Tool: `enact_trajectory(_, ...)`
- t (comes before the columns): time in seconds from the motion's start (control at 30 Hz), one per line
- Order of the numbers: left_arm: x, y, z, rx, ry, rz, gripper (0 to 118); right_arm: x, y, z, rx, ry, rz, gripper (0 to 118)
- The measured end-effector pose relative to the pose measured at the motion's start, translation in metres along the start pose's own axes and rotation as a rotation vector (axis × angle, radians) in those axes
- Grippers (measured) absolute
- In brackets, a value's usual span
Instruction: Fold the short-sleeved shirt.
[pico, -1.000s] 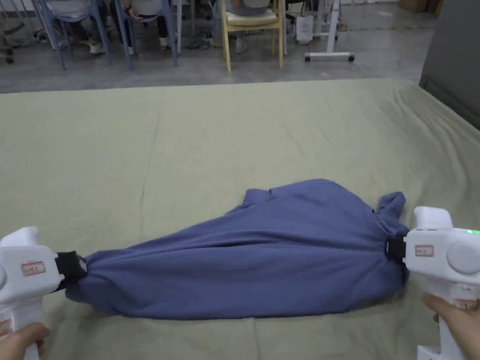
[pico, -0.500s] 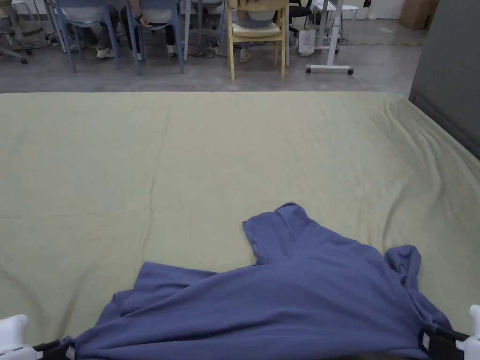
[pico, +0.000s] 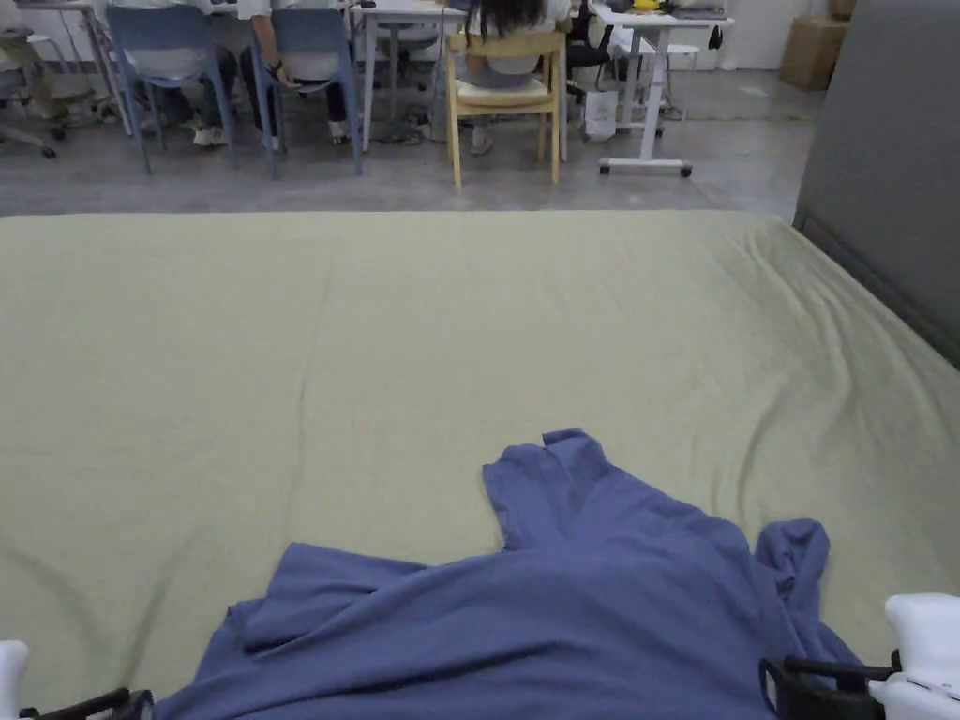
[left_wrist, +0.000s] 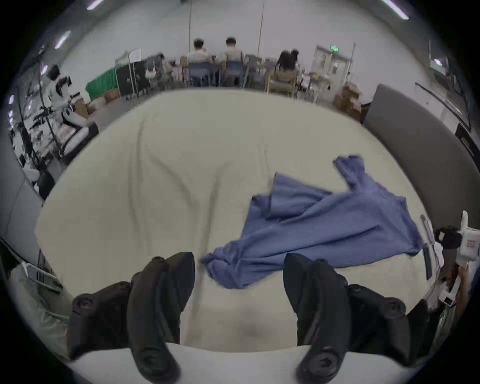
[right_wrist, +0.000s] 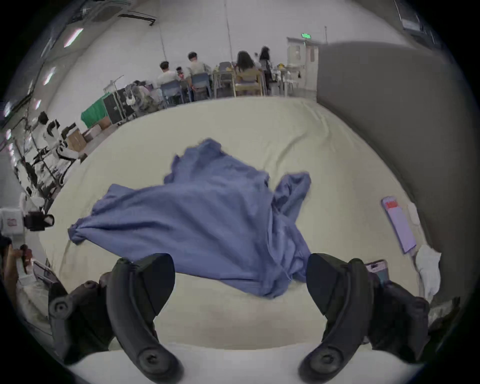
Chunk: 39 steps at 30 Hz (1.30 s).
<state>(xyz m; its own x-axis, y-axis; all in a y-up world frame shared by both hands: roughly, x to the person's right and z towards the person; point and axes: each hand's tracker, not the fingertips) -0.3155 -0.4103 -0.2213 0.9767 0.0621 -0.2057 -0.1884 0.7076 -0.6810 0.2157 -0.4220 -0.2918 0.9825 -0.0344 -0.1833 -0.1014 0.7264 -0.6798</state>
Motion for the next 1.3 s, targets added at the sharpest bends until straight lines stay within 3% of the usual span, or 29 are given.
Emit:
enact_trajectory(0.13, 0.020, -0.010, 0.058, 0.131, 0.078, -0.021, 80, -0.035, -0.003, 0.043, 0.088, 0.001, 0.056, 106)
enact_trajectory(0.17, 0.017, -0.017, 0.061, 0.117, 0.078, -0.027, 80, -0.042, -0.005, 0.050, 0.103, 0.014, 0.062, 89)
enact_trajectory(0.2, 0.018, -0.026, 0.067, 0.114, 0.060, -0.025, 75, -0.049, -0.009, 0.055, 0.101, 0.016, 0.050, 53)
enact_trajectory(0.23, 0.020, -0.032, 0.072, 0.116, 0.052, -0.014, 53, -0.053, -0.012, 0.056, 0.105, 0.028, 0.040, 8)
enact_trajectory(0.27, 0.023, -0.035, 0.073, 0.102, 0.038, 0.003, 0, -0.056, -0.021, 0.056, 0.129, 0.017, -0.003, 3)
enact_trajectory(0.37, 0.025, -0.045, 0.069, 0.019, 0.014, 0.013, 0, -0.065, -0.027, 0.057, 0.106, 0.053, 0.016, 3)
enact_trajectory(0.43, 0.024, -0.047, 0.062, 0.040, 0.084, -0.021, 0, -0.068, -0.027, 0.056, 0.097, 0.059, 0.036, 3)
enact_trajectory(0.53, 0.019, -0.040, 0.051, 0.048, 0.025, 0.059, 0, -0.071, -0.026, 0.054, 0.086, 0.075, 0.039, 3)
enact_trajectory(0.57, 0.017, -0.035, 0.049, 0.050, -0.003, 0.098, 24, -0.071, -0.026, 0.053, 0.086, 0.080, 0.036, 3)
enact_trajectory(0.6, 0.013, -0.029, 0.036, 0.025, -0.034, 0.137, 66, -0.072, -0.024, 0.053, 0.082, 0.091, 0.030, 3)
enact_trajectory(0.63, 0.008, -0.024, 0.017, -0.008, -0.039, 0.172, 94, -0.073, -0.023, 0.052, 0.080, 0.098, 0.029, 3)
enact_trajectory(0.93, -0.034, -0.015, -0.146, -0.233, 0.008, 0.199, 93, -0.079, -0.019, 0.027, 0.012, 0.067, 0.071, 3)
enact_trajectory(1.03, -0.037, -0.025, -0.164, -0.263, -0.015, 0.203, 66, -0.078, -0.019, 0.015, -0.022, 0.055, 0.079, 3)
enact_trajectory(1.1, -0.034, -0.029, -0.143, -0.203, -0.039, 0.216, 60, -0.080, -0.019, 0.008, -0.043, 0.050, 0.084, 3)
enact_trajectory(1.17, -0.032, -0.028, -0.126, -0.144, -0.093, 0.248, 8, -0.082, -0.020, 0.003, -0.057, 0.049, 0.091, 3)
enact_trajectory(1.3, -0.016, -0.026, -0.101, -0.103, -0.054, 0.146, 8, -0.086, -0.021, -0.011, -0.087, 0.071, 0.096, 3)
